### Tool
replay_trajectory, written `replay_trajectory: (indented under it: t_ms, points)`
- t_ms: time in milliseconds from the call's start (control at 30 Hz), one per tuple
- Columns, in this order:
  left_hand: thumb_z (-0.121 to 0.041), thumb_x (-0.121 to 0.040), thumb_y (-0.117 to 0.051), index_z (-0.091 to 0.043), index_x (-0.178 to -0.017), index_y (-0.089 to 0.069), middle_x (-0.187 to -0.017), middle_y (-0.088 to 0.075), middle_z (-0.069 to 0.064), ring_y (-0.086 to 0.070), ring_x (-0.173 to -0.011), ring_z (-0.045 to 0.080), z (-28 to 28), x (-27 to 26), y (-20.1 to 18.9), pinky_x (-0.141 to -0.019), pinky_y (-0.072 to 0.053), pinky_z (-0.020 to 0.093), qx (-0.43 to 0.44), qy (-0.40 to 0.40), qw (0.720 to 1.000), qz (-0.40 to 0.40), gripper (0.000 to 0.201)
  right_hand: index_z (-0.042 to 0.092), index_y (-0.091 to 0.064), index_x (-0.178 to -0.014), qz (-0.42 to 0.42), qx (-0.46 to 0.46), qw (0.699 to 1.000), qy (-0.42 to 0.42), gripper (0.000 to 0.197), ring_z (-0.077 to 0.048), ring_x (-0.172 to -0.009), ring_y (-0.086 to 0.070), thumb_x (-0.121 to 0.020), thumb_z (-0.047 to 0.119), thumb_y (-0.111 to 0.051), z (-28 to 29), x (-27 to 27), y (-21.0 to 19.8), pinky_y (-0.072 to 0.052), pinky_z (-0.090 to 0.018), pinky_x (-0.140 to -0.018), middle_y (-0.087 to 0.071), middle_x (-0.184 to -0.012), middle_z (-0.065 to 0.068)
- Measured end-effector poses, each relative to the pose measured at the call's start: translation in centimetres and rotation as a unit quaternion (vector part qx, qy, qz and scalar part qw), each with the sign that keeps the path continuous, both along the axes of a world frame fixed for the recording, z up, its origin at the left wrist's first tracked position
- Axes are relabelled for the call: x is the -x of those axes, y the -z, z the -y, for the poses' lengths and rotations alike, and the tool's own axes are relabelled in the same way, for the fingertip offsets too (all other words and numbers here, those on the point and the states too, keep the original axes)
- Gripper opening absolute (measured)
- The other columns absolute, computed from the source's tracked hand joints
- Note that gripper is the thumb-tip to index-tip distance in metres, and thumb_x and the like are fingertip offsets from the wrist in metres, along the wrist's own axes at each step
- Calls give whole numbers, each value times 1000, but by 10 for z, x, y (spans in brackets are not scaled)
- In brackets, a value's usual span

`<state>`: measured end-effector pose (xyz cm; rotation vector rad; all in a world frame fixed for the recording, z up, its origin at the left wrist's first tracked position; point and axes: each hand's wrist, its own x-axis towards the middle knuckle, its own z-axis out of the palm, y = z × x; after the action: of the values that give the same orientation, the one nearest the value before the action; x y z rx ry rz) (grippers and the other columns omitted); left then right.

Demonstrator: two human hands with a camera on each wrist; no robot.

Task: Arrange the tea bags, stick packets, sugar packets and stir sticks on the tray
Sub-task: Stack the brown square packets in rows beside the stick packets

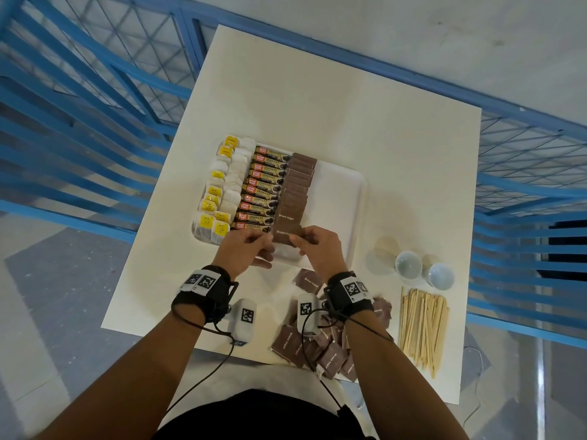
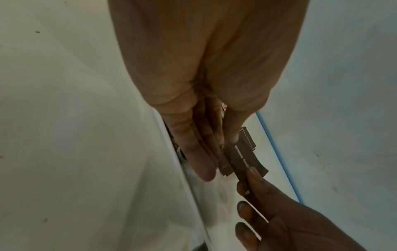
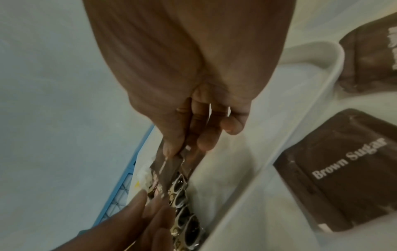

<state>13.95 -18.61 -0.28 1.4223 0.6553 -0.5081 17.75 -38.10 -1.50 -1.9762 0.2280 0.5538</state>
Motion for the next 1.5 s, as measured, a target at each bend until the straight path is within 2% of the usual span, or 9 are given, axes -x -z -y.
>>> replay_trajectory:
  t_ms: [67,167,767,933,1033,1167,1233,1333,1500]
  points:
    - [-12,-101,-61,0,-106,-69,-86,-73,18,-70,-69,27,-3,1,1,-65,-64,43,-9,-5,1000,-9,15,24,-72,-90,16,34,999,38,11,-13,-71,-69,-84,29,-80,-2,-3,6,-55,-24,-70,-74,-79,7]
    - [-11,-103,-58,-3,-105,-68,-84,-74,14,-69,-68,26,-7,4,-1,-60,-62,39,-22,1,1000,-17,13,22,-74,-93,21,89,994,56,13,-11,-80,-66,-85,31,-78,-8,-6,12,-49,-16,-71,-71,-81,9]
    - [-9,-103,-54,-5,-108,-69,-88,-77,12,-71,-69,22,-37,-2,-2,-52,-51,30,-71,92,993,11,17,19,-70,-91,17,159,979,124,27,-8,-76,-63,-79,40,-82,-34,-4,9,-48,-24,-74,-69,-76,12]
    - [-10,-103,-54,-6,-106,-69,-86,-77,11,-71,-71,24,-34,-6,-9,-51,-50,29,-72,127,989,27,15,23,-71,-91,36,146,978,142,9,-2,-75,-62,-86,30,-74,-29,7,0,-54,-28,-82,-69,-80,14]
    - [-11,-104,-53,-9,-105,-68,-84,-76,6,-69,-68,21,-28,-7,-9,-51,-49,29,-78,170,982,39,15,23,-72,-91,45,115,983,134,3,-8,-75,-68,-89,22,-70,-19,23,-9,-58,-31,-78,-73,-81,9]
    - [-14,-103,-54,-13,-104,-67,-85,-76,1,-68,-68,17,-12,2,-6,-55,-48,29,-89,240,966,45,14,19,-72,-97,38,70,984,158,8,-8,-77,-69,-91,15,-68,2,58,-26,-57,-22,-67,-74,-85,4]
    - [-16,-102,-57,-13,-106,-68,-89,-77,1,-69,-70,16,-2,11,-8,-57,-49,28,-95,280,954,49,11,19,-73,-98,51,82,983,158,10,-3,-77,-67,-91,15,-69,15,78,-32,-52,-14,-69,-74,-88,6]
    - [-19,-96,-68,-15,-104,-68,-93,-77,5,-70,-72,15,14,26,-9,-56,-51,22,-113,341,931,71,9,20,-73,-99,47,112,983,138,10,-1,-83,-65,-90,16,-71,35,107,-37,-50,-14,-76,-73,-91,9]
    - [-48,-75,-86,-21,-118,-63,-111,-63,-3,-61,-98,16,45,56,-5,-82,-51,29,-192,481,848,112,56,24,-69,-104,-6,157,987,25,22,5,-83,-60,-85,17,-77,68,151,-42,-47,-8,-72,-65,-93,19]
